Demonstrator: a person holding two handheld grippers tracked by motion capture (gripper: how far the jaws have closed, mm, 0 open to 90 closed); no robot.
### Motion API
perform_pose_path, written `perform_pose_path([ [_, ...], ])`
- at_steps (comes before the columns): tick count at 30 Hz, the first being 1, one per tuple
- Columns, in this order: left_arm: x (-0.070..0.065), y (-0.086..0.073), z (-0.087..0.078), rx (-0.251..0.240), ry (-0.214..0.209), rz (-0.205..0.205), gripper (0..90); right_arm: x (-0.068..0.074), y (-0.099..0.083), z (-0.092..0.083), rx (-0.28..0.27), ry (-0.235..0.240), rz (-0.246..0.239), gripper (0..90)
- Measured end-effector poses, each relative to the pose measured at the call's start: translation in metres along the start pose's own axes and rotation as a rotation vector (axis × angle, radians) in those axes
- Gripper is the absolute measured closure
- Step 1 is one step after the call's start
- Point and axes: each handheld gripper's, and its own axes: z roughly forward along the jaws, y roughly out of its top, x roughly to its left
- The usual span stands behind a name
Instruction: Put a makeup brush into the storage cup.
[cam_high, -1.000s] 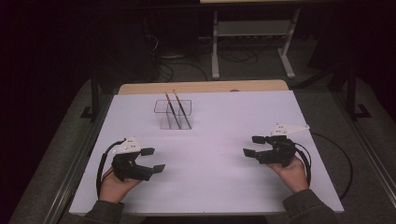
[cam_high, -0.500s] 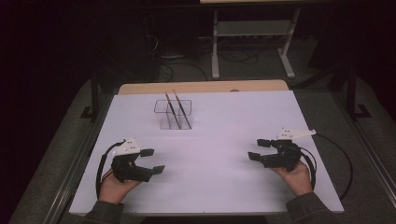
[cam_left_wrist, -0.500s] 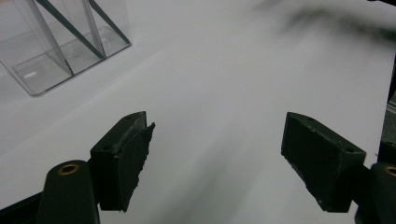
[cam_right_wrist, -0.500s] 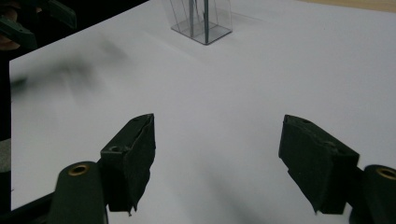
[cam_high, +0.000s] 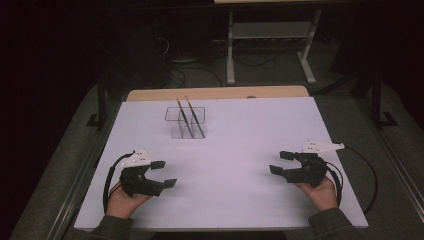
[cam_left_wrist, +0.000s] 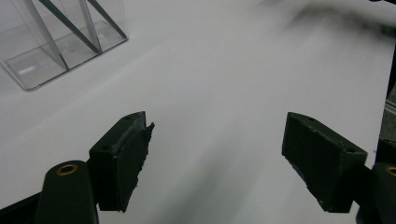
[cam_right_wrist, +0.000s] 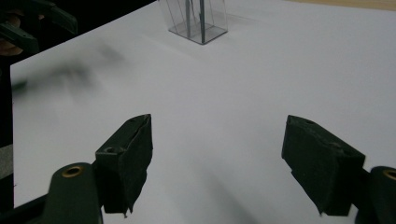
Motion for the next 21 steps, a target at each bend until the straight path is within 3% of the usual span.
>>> perform_pose_path([
  [12,0.001,-0.006,0.000,-0.002,0.006,-0.012,21.2,0.003,-0.007,-0.005,-0.008,-0.023,0.012,17.2],
  [21,-0.002,-0.010,-0.005,-0.028,0.042,-0.025,16.3,0.007,-0.010,-0.010,-0.010,-0.067,-0.003,14.4],
])
